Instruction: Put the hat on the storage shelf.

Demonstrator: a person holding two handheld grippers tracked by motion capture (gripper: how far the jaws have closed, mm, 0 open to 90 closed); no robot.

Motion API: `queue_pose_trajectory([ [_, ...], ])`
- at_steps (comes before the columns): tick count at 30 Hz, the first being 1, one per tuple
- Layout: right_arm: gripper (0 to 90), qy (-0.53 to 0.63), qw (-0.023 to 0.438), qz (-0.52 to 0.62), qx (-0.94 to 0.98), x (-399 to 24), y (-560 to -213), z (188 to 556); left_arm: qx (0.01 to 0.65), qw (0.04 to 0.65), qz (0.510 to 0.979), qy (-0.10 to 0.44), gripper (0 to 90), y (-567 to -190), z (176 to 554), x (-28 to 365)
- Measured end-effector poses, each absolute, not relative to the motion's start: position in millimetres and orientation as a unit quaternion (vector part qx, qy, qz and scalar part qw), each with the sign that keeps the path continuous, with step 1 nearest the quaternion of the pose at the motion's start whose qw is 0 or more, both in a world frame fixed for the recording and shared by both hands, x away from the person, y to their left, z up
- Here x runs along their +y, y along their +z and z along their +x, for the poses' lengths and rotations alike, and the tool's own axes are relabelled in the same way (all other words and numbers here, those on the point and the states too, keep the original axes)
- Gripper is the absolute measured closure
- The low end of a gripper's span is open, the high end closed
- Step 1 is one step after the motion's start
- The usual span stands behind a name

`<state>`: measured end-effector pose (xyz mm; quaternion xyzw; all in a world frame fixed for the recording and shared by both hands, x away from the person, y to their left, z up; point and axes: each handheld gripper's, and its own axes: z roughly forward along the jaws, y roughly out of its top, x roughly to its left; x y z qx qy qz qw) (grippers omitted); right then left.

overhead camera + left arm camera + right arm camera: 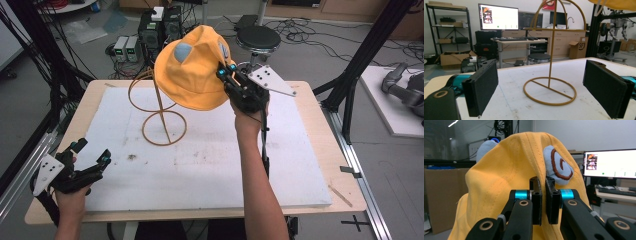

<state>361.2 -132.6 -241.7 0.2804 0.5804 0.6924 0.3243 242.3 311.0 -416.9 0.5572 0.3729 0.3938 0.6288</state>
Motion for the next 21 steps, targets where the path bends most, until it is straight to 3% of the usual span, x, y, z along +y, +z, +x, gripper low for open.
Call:
queue_pose_trajectory([
  [21,86.3,0.685,0.296,0.275,0.606,-46,-253,393,0.366,0.635,0.557,0.391,13.3,-416,236,311],
])
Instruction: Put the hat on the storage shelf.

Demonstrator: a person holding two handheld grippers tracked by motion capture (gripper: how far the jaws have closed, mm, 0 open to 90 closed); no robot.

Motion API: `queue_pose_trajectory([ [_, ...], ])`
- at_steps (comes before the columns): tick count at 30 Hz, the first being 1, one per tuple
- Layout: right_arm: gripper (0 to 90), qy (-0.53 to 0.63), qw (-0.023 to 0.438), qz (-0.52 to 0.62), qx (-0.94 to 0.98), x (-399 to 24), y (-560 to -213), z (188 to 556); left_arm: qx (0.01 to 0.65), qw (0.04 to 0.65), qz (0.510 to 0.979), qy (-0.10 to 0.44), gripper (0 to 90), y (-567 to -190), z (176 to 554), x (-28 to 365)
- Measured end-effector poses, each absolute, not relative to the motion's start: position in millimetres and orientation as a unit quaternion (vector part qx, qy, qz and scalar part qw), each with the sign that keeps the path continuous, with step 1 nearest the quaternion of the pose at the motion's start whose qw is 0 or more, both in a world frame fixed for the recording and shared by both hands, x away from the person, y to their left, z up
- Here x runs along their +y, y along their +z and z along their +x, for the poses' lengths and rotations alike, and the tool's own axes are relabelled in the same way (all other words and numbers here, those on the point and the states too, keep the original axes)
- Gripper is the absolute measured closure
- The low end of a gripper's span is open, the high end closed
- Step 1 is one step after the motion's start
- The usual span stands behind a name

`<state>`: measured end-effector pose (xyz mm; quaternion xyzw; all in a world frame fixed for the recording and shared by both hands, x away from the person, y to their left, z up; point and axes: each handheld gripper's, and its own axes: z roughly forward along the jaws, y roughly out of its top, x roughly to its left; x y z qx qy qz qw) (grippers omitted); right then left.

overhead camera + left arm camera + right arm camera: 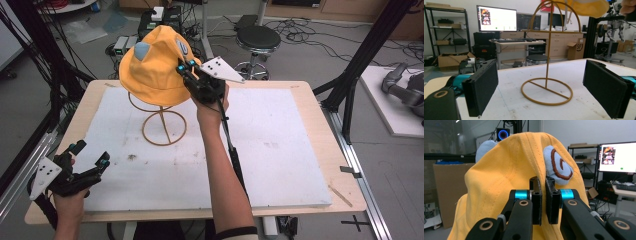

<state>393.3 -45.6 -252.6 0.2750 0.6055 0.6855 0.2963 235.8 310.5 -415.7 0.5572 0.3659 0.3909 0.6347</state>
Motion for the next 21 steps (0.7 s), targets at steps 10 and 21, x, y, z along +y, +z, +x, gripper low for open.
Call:
queue_pose_trajectory([
  [10,85.9,0.655,0.29,0.271,0.643,-9,-274,401,0.366,0.638,0.557,0.386,13.3,-416,237,310],
  [21,61.7,0.638,0.299,0.287,0.649,-1,-290,403,0.372,0.638,0.552,0.388,13.3,-417,236,316],
])
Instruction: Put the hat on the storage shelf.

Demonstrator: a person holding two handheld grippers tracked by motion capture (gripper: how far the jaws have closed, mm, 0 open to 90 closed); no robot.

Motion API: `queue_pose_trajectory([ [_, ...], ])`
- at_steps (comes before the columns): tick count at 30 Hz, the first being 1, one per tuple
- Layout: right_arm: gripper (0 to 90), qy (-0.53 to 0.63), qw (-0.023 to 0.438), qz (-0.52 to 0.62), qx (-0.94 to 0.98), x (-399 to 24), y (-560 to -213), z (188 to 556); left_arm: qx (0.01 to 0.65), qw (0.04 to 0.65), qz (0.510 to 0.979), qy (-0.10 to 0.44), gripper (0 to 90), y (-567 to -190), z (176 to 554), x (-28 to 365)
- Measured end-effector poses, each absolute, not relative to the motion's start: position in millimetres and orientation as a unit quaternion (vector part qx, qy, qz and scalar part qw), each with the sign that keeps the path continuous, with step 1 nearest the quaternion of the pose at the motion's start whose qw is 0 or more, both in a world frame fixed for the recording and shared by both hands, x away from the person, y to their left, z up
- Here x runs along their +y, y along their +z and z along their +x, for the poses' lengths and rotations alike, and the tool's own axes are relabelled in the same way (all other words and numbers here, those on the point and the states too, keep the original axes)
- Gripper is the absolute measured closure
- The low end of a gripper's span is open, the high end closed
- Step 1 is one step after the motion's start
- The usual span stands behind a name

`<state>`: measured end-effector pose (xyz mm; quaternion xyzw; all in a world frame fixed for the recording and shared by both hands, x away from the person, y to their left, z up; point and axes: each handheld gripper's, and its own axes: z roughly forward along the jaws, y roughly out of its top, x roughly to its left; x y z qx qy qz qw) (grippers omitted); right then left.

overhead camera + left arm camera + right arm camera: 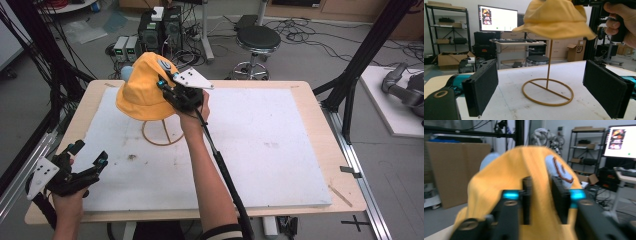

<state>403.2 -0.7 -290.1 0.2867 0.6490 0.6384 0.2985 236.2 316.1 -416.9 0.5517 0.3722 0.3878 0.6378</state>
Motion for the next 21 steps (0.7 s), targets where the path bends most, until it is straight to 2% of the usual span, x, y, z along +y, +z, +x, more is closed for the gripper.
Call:
queue_pose_trajectory([
  [4,42.8,0.638,0.327,0.297,0.631,-5,-290,400,0.373,0.64,0.549,0.388,13.3,-417,236,317],
  [6,40.1,0.636,0.334,0.3,0.629,-6,-290,399,0.372,0.64,0.549,0.388,13.3,-417,236,317],
  [8,32.8,0.636,0.351,0.297,0.62,-11,-287,395,0.372,0.642,0.548,0.386,13.3,-417,236,316],
  [15,21.1,0.624,0.372,0.29,0.623,-30,-279,388,0.373,0.639,0.552,0.384,13.3,-418,237,315],
  [21,15.0,0.61,0.393,0.303,0.617,-77,-272,377,0.373,0.637,0.555,0.384,13.2,-418,237,315],
])
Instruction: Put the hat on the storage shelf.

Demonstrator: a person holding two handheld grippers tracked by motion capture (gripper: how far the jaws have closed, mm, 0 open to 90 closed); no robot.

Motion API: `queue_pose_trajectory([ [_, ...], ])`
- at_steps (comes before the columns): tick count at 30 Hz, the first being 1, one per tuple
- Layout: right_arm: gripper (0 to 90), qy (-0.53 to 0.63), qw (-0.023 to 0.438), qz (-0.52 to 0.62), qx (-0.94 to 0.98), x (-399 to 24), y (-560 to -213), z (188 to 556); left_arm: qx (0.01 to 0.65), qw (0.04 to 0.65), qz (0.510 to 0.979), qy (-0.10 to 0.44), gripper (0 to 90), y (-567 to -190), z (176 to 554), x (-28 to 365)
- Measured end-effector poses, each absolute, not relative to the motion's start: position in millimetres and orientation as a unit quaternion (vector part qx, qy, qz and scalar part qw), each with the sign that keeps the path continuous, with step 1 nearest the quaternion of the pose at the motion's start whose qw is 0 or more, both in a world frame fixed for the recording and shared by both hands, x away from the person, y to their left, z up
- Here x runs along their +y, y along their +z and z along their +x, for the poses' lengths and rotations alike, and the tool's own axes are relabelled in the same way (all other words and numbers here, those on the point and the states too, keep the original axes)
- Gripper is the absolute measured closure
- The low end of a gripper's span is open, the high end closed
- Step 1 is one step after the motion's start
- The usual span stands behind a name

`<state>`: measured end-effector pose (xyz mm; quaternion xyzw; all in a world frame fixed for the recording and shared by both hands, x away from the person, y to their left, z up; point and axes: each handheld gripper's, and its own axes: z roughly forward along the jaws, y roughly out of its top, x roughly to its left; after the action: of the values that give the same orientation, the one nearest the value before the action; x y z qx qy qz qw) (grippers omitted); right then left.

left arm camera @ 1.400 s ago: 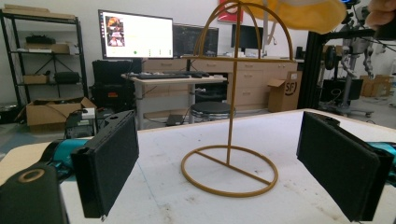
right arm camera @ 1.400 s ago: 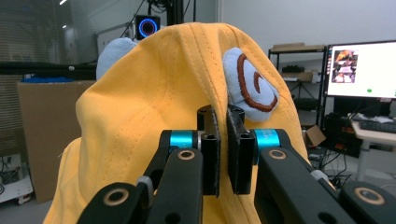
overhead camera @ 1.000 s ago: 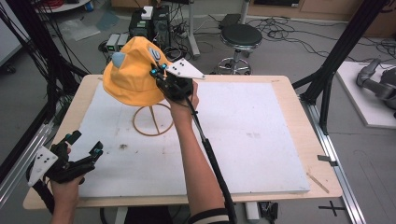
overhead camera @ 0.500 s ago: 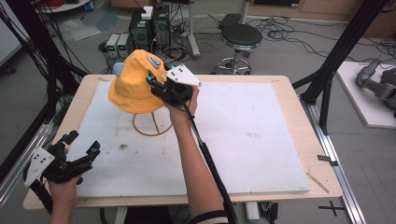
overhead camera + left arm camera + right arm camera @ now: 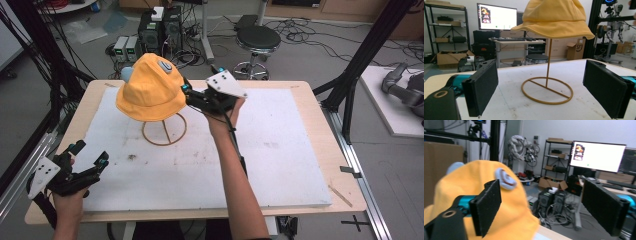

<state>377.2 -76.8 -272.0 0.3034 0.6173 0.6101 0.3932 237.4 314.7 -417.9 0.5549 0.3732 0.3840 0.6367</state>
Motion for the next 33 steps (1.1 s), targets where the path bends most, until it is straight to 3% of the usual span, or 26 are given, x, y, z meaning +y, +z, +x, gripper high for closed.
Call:
queue_pose_trajectory([
  [11,12.4,0.625,0.406,0.317,0.588,-170,-259,343,0.365,0.631,0.566,0.384,12.9,-417,237,307],
  [22,9.7,0.591,0.42,0.348,0.594,-256,-271,303,0.365,0.624,0.572,0.388,12.9,-417,236,305],
  [33,9.7,0.576,0.417,0.392,0.584,-331,-318,264,0.381,0.613,0.569,0.394,12.9,-420,236,309],
])
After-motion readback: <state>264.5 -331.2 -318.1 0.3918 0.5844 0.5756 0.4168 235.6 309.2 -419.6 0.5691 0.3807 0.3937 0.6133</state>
